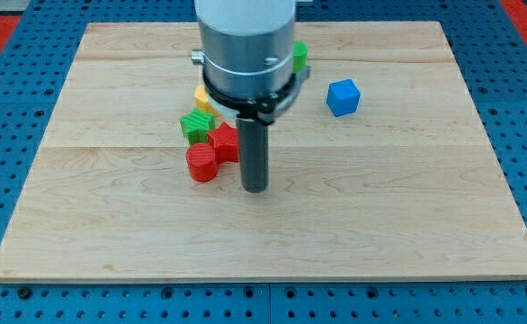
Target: Nudge the yellow hexagon left a bit
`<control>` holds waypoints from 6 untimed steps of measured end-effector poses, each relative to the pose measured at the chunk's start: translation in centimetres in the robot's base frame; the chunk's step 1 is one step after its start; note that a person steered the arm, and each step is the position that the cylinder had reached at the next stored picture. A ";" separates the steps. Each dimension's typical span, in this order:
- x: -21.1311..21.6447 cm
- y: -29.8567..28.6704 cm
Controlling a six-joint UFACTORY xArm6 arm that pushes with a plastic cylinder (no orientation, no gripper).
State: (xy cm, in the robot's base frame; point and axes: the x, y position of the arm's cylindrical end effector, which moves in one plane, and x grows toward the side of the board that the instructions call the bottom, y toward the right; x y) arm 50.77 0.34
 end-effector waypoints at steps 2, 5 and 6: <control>-8.4 2.8; -12.7 -3.1; -12.7 -6.7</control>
